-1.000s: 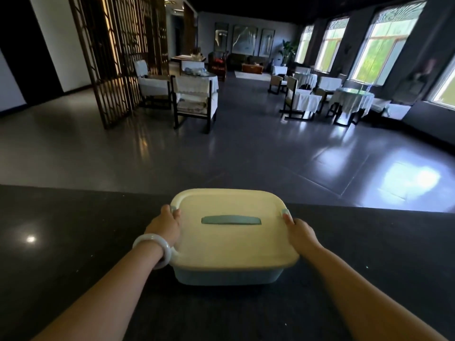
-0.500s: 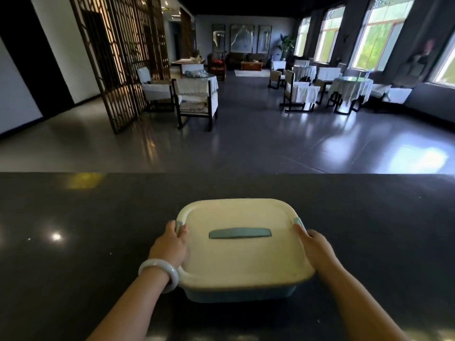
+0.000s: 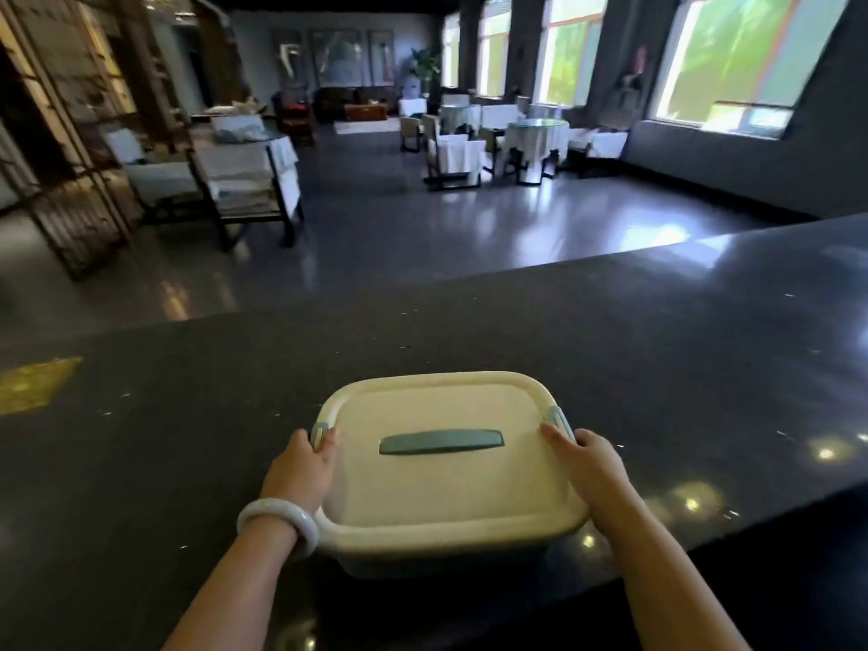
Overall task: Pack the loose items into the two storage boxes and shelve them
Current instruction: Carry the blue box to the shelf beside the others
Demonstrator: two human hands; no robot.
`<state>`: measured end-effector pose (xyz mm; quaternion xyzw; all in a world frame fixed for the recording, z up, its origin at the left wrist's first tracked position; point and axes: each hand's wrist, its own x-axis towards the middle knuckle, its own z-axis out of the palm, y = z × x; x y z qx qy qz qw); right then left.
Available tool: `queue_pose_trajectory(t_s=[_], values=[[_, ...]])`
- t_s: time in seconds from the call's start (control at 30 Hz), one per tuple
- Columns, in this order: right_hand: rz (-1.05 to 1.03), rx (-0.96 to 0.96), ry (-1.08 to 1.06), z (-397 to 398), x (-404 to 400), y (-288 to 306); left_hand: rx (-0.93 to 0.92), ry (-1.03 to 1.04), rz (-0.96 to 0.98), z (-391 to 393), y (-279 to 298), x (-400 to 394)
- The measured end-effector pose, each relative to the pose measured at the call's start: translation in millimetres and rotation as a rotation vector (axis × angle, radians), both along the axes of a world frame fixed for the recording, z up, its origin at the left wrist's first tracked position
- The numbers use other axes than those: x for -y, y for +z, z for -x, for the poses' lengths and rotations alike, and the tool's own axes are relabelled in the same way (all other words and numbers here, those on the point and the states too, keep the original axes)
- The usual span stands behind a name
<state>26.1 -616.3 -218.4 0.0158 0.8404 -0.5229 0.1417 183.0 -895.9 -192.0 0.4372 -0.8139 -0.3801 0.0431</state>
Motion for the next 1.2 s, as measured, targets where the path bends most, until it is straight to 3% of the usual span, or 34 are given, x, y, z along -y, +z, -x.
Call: queue_pose_trajectory(t_s=[0.3, 0.53, 0.7, 0.9, 1.2], values=[[0.073, -0.084, -0.402, 12, -260, 13, -0.201, -0.31, -0.078, 115, -1, -218], [0.099, -0.115, -0.67, -19, -430, 12, -0.242, -0.63, -0.118, 203, 5, -386], [0.112, -0.105, -0.896, -22, -521, -1, -0.266, -0.852, -0.143, 272, -8, -501], [0.094, -0.155, -1.081, 28, -619, 4, -0.284, -1.039, -0.195, 377, -21, -630], [0.159, -0.197, -1.373, 108, -745, 22, -0.323, -1.326, -0.136, 518, 10, -829]])
